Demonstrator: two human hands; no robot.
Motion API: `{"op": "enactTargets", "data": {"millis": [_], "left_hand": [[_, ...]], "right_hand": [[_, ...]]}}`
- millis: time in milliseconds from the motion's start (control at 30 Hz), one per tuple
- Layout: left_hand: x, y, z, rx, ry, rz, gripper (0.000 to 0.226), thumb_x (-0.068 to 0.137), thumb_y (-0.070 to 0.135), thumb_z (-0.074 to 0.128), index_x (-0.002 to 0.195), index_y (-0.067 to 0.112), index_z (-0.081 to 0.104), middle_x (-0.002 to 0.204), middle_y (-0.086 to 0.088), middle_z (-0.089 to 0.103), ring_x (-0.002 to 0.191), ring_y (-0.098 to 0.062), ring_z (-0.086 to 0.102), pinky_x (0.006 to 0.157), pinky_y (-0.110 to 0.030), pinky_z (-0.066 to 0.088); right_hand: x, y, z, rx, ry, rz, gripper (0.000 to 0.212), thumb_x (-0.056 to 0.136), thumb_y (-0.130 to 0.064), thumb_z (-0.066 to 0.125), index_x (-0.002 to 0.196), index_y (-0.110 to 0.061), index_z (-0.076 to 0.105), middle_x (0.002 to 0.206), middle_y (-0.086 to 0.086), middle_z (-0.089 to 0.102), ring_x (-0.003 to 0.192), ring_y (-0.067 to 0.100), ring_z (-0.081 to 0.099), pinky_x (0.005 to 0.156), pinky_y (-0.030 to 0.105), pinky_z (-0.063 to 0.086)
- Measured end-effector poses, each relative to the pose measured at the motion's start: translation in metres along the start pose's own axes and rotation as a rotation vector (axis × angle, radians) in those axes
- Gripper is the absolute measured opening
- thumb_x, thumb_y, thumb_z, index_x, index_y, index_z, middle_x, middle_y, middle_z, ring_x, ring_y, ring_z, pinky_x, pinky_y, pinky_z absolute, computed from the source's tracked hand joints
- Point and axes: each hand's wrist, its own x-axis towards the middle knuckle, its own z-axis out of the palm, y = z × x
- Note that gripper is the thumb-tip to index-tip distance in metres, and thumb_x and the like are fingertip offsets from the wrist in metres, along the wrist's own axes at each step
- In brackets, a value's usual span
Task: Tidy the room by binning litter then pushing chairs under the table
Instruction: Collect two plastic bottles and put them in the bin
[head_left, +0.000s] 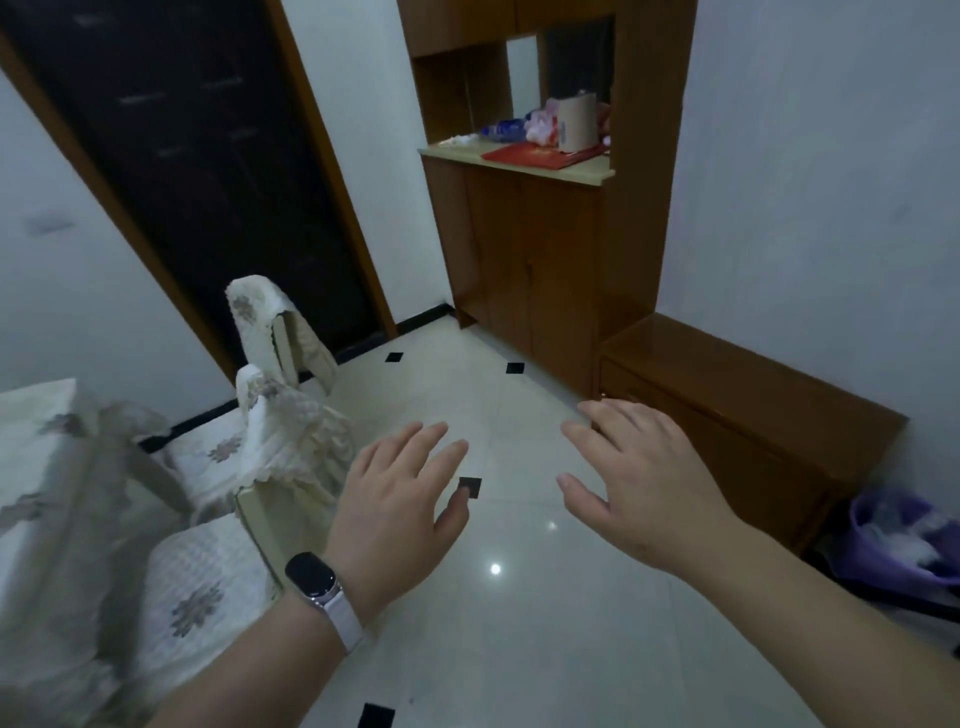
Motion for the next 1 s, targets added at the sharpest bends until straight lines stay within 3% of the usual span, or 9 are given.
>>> {"op": "enactTargets", "data": {"millis": [267,633,1000], "left_hand": [[0.080,-0.044,0.061,-0.016,0.076,-0.037,0.039,0.088,0.036,0.057,0.120,0.017,0.067,0.128,-0.006,0.064,0.120,-0.028,0.055,0.098,-0.040,0.038],[0.250,-0.160,0.153,-0.140,0.106,-0.099,0.047,0.090,0.044,0.046,0.126,0.020,0.063,0.130,-0.005,0.062,0.123,-0.027,0.056,0.097,-0.044,0.046],[0.361,-0.270,0.210,-0.102,0.101,-0.198,0.051,0.089,0.050,0.042,0.127,0.023,0.063,0.130,-0.001,0.062,0.122,-0.024,0.055,0.097,-0.046,0.047]], "right_hand": [[0.086,0.039,0.050,0.006,-0.042,-0.053,0.049,0.089,-0.048,0.045,0.121,-0.016,0.064,0.127,0.006,0.060,0.118,0.026,0.053,0.102,0.042,0.040],[0.299,0.091,0.122,-0.150,-0.064,-0.060,0.049,0.090,-0.051,0.045,0.124,-0.021,0.063,0.130,0.002,0.059,0.123,0.023,0.051,0.105,0.040,0.038],[0.454,0.123,0.207,-0.121,-0.061,-0.131,0.048,0.088,-0.052,0.050,0.125,-0.025,0.062,0.131,-0.001,0.059,0.123,0.019,0.051,0.107,0.037,0.035]]}}
